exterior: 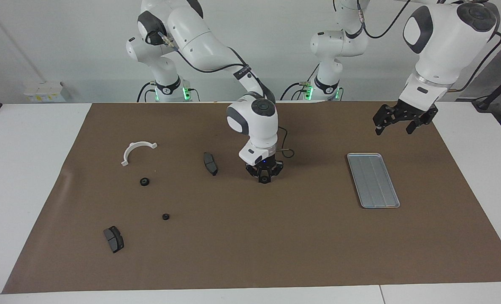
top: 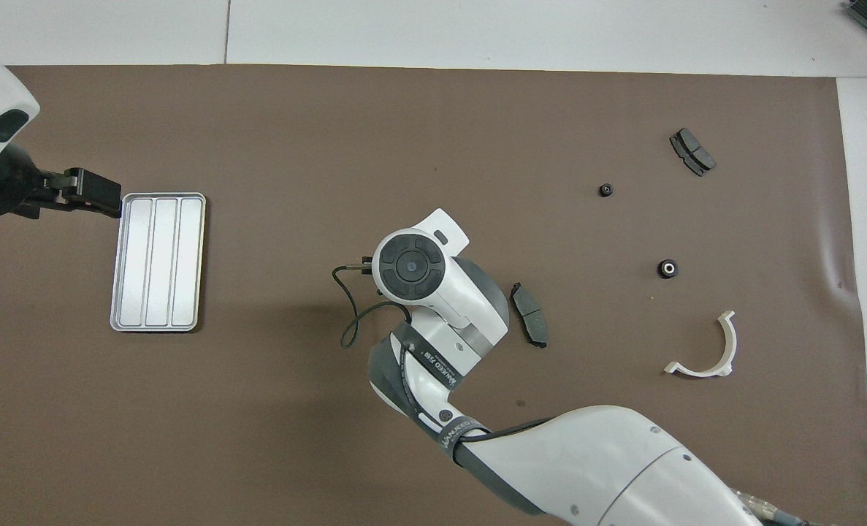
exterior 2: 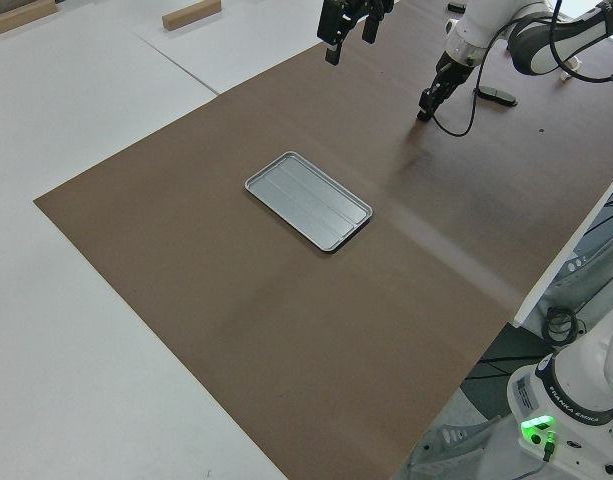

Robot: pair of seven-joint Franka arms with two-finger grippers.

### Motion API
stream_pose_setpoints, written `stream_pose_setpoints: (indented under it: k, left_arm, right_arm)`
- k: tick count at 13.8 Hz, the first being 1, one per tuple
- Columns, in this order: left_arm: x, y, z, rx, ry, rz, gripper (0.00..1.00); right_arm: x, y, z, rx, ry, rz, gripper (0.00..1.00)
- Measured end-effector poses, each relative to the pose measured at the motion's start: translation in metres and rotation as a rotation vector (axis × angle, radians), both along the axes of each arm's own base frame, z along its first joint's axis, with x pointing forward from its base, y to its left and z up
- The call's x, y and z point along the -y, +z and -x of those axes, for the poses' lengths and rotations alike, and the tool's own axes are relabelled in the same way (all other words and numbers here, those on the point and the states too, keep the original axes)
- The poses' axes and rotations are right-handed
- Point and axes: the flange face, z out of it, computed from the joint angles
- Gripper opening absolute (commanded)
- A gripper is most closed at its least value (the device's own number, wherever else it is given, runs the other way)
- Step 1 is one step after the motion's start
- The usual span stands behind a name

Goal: Place bearing gear from tray to pile
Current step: 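Carry the third gear to the pile and release it with the right gripper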

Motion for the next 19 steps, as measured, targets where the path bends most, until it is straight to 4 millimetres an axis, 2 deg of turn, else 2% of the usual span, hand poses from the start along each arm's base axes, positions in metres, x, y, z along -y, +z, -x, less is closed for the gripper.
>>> stream_pose_setpoints:
  k: [3,5,6,8,11,15,19]
  left_arm:
    - [0.000,0.000,0.000,0.000,0.000,0.000,1.00]
    - [0.000,0.000,0.000,0.000,0.000,0.000,1.00]
    - [0.000,0.000,0.000,0.000,0.000,0.000,1.00]
    - [0.000,0.000,0.000,0.000,0.000,0.000,1.00]
    - [0.000,0.000,0.000,0.000,0.000,0.000,1.00]
    - [0.000,0.000,0.000,0.000,0.000,0.000,1.00]
    - [0.000,0.000,0.000,0.000,0.000,0.000,1.00]
  right_arm:
    - [0.011,0.010,-0.009,0.016,-0.030,-0.002,0.00]
    - [0.035,0.024,-0.019,0.028,-0.065,-0.004,0.00]
    - [0.054,0.031,-0.023,0.030,-0.086,0.000,0.00]
    - [0.105,0.044,-0.022,0.024,-0.100,0.026,0.00]
    - [0.165,0.051,-0.002,-0.002,-0.084,0.071,0.00]
    - [0.237,0.049,0.021,-0.044,-0.042,0.120,0.00]
    - [0.304,0.028,0.037,-0.089,0.007,0.147,0.00]
